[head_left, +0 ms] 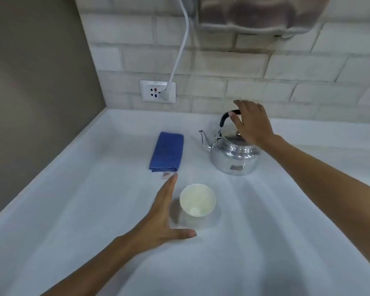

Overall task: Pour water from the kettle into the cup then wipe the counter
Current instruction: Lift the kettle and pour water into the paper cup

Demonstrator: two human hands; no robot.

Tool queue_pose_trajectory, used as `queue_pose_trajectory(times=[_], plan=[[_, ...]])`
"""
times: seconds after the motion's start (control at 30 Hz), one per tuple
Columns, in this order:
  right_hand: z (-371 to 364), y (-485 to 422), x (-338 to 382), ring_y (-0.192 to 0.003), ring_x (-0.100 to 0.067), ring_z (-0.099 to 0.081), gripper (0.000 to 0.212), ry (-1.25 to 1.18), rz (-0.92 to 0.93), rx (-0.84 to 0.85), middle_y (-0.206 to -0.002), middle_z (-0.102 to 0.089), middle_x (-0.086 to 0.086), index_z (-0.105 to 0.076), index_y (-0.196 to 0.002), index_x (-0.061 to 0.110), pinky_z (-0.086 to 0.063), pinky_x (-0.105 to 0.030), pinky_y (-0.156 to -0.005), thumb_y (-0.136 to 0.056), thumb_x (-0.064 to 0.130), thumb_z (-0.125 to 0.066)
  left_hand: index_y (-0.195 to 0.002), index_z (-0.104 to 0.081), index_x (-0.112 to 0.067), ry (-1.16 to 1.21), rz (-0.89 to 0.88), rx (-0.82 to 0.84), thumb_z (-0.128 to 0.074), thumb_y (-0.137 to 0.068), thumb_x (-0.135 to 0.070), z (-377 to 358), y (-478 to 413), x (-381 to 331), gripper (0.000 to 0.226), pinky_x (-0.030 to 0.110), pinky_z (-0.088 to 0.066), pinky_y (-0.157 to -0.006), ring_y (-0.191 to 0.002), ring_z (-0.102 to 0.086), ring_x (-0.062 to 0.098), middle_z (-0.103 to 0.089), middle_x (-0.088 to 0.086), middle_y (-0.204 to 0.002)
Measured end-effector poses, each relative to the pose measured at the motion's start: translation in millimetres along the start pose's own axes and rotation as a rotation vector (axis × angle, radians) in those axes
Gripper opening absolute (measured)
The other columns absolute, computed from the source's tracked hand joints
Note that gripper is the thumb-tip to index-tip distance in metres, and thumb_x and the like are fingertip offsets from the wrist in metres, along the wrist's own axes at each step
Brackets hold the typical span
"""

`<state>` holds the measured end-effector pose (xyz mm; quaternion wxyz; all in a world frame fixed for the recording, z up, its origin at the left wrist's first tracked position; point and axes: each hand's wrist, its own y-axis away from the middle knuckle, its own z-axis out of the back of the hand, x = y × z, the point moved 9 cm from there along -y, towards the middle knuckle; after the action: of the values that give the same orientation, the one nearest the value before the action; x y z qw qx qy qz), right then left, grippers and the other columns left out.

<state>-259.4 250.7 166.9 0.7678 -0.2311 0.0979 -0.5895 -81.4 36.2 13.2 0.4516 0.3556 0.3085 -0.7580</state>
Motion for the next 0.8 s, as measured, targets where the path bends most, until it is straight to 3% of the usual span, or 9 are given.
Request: queue_pose_trajectory(times=[0.1, 0.17, 0.2, 0.27, 0.37, 0.53, 0.67, 0.8], plan=[[1, -10, -5, -0.114, -0.038, -0.05, 0.045, 0.005, -0.038, -0.03, -0.119, -0.06, -0.022, -0.054, -0.118, 0.002, -0.035, -0.048, -0.099, -0.097, 0.036, -0.033, -0.134, 0.008, -0.059, 0.097, 0.093, 0.062, -0.08, -0.054, -0.059, -13, -8, 5, 0.118, 0.023, -0.015, -0.109, -0.131, -0.003, -0.021, 0.003, -0.046, -0.142], [3, -16, -5, -0.09, -0.04, -0.057, 0.049, -0.013, -0.056, -0.033, -0.086, -0.063, -0.022, -0.06, -0.085, 0.001, -0.041, -0.044, -0.081, -0.098, 0.038, -0.03, -0.137, 0.0, -0.055, 0.155, 0.094, 0.063, -0.082, -0.055, -0.055, -20, -15, 6, 0.116, 0.02, -0.019, -0.111, -0.135, -0.013, -0.013, -0.009, -0.038, -0.146], [1, -17, -6, -0.077, -0.038, -0.057, 0.053, -0.025, -0.083, -0.01, -0.071, -0.058, -0.017, -0.052, -0.066, 0.005, -0.041, -0.04, -0.072, -0.098, 0.04, -0.027, -0.137, -0.005, -0.054, 0.169, 0.087, 0.06, -0.083, -0.055, -0.053, -23, -19, 4, 0.113, 0.016, -0.022, -0.11, -0.135, -0.017, -0.011, -0.016, -0.036, -0.146], [1, -23, -11, -0.066, -0.032, -0.051, 0.059, -0.044, -0.143, 0.014, -0.06, -0.049, -0.012, -0.036, -0.05, 0.012, -0.037, -0.035, -0.064, -0.097, 0.045, -0.025, -0.132, -0.016, -0.057, 0.176, 0.082, 0.042, -0.083, -0.055, -0.052, -26, -25, 6, 0.102, 0.008, -0.028, -0.105, -0.13, -0.029, -0.011, -0.029, -0.038, -0.139], [-1, -31, -16, -0.066, -0.03, -0.049, 0.064, -0.024, -0.189, 0.023, -0.061, -0.048, -0.014, -0.036, -0.048, 0.008, -0.036, -0.034, -0.063, -0.095, 0.05, -0.027, -0.121, -0.029, -0.058, 0.186, 0.132, 0.005, -0.082, -0.053, -0.056, -27, -33, 11, 0.086, 0.009, -0.038, -0.095, -0.119, -0.043, -0.008, -0.045, -0.036, -0.123], [-3, -38, -19, -0.062, -0.03, -0.048, 0.06, -0.005, -0.233, 0.056, -0.049, -0.038, -0.005, -0.037, -0.047, 0.008, -0.034, -0.033, -0.06, -0.09, 0.05, -0.038, -0.111, -0.032, -0.062, 0.204, 0.174, -0.102, -0.08, -0.051, -0.057, -23, -42, 15, 0.077, 0.005, -0.041, -0.087, -0.112, -0.045, -0.012, -0.049, -0.034, -0.117], [-2, -38, -18, -0.055, -0.028, -0.043, 0.055, -0.014, -0.228, 0.069, -0.046, -0.035, -0.005, -0.034, -0.046, 0.008, -0.031, -0.029, -0.052, -0.086, 0.043, -0.042, -0.112, -0.031, -0.061, 0.195, 0.179, -0.097, -0.078, -0.052, -0.061, -25, -43, 19, 0.076, 0.022, -0.045, -0.094, -0.116, -0.047, -0.001, -0.048, -0.027, -0.121], [1, -36, -14, -0.052, -0.027, -0.039, 0.054, 0.006, -0.19, 0.087, -0.043, -0.032, -0.005, -0.031, -0.044, 0.008, -0.033, -0.031, -0.056, -0.086, 0.04, -0.043, -0.116, -0.033, -0.055, 0.187, 0.16, -0.09, -0.078, -0.055, -0.059, -27, -42, 18, 0.076, 0.032, -0.047, -0.098, -0.117, -0.049, 0.004, -0.051, -0.019, -0.124]])
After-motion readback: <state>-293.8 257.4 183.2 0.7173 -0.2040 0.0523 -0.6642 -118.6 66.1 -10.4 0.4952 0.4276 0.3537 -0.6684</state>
